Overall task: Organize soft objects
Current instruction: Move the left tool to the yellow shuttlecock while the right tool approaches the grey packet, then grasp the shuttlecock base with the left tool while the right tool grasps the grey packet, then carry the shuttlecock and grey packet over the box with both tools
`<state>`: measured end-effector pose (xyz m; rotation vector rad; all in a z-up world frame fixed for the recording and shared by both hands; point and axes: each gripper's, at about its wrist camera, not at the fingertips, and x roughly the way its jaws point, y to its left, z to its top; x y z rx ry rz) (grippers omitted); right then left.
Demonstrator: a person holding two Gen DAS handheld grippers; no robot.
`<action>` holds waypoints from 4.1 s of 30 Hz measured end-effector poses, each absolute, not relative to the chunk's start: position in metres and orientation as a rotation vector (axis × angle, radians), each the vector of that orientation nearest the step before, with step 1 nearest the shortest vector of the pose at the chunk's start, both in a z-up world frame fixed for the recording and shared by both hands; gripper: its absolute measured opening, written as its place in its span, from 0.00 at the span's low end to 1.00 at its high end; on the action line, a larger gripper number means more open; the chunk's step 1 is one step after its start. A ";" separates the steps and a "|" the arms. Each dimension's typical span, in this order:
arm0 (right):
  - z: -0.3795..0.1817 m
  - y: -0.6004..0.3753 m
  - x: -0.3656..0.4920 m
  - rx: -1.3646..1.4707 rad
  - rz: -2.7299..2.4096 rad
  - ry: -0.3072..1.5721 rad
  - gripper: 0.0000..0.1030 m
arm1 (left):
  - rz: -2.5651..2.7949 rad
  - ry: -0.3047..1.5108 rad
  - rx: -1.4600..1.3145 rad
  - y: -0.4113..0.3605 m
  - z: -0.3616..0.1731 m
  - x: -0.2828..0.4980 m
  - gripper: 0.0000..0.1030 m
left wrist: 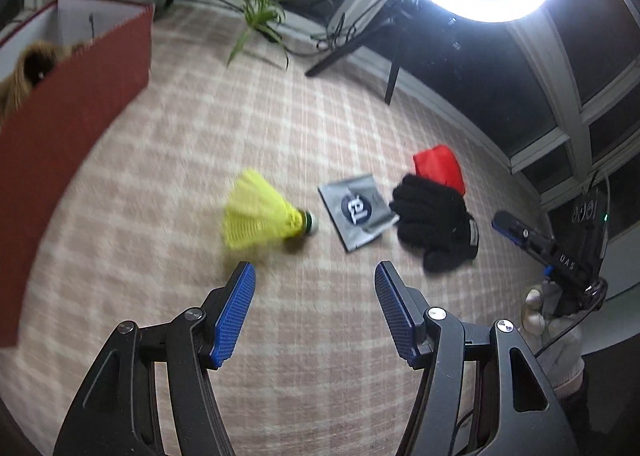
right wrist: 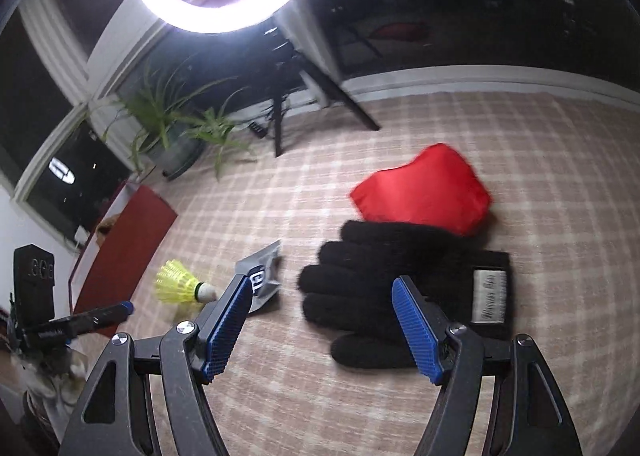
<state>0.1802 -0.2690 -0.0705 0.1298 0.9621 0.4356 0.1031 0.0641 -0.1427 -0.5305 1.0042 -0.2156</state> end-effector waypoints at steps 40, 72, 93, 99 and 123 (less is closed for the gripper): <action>-0.141 -0.166 0.223 0.000 0.573 1.170 0.50 | 0.136 1.023 -0.519 0.040 -0.199 0.203 0.57; -0.152 -0.134 0.214 -0.183 0.589 1.141 0.12 | -0.027 1.005 -0.502 0.036 -0.192 0.166 0.27; -0.097 -0.147 0.170 -0.141 0.589 1.030 0.11 | -0.052 0.872 -0.554 0.083 -0.132 0.093 0.27; -0.074 -0.126 0.150 -0.164 0.625 0.989 0.11 | 0.007 0.805 -0.573 0.132 -0.108 0.062 0.27; -0.008 0.082 0.083 -0.325 0.838 0.775 0.11 | 0.283 0.677 -0.623 0.335 -0.106 0.011 0.27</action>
